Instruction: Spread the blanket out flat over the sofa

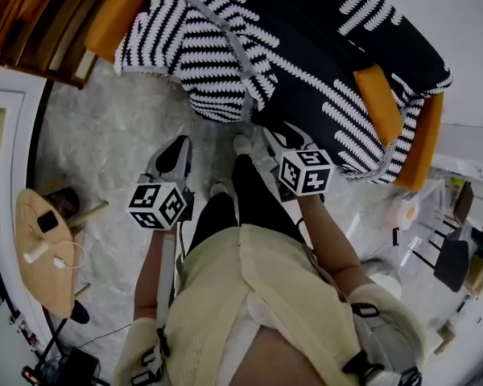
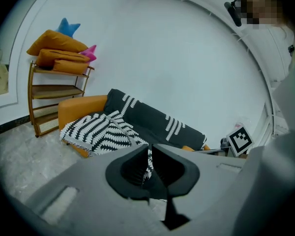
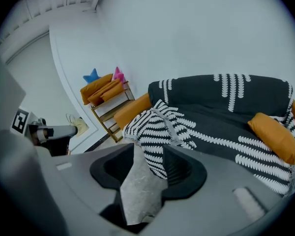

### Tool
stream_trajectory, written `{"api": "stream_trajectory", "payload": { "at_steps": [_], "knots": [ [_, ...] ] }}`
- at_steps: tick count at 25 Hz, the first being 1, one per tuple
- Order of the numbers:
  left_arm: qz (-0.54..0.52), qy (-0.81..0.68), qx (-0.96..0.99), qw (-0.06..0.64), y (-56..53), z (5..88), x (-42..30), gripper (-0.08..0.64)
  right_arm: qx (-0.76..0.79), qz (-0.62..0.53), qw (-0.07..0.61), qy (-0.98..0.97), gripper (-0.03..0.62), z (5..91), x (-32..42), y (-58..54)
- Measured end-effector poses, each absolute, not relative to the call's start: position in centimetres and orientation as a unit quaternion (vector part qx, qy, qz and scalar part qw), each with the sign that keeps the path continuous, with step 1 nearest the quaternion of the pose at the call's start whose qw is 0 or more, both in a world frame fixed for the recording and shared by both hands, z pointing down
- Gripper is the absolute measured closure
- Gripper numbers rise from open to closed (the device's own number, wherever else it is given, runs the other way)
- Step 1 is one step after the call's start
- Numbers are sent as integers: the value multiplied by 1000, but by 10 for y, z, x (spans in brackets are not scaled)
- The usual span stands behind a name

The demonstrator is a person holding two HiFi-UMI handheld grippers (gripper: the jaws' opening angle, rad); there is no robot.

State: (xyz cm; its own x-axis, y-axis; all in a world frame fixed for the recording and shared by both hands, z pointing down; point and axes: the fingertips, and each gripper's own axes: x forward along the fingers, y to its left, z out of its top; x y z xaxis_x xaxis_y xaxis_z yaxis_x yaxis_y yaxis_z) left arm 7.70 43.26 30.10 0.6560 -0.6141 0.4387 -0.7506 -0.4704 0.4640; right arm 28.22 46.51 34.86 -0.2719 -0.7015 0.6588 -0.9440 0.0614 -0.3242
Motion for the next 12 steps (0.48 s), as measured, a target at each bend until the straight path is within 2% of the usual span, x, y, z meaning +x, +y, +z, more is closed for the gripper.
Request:
{"api": "stream_trajectory", "payload": {
  "at_steps": [12],
  "knots": [
    [160,-388,839,346,372,367,141,534,559,417,204,-687,408,432,327,406]
  ]
}}
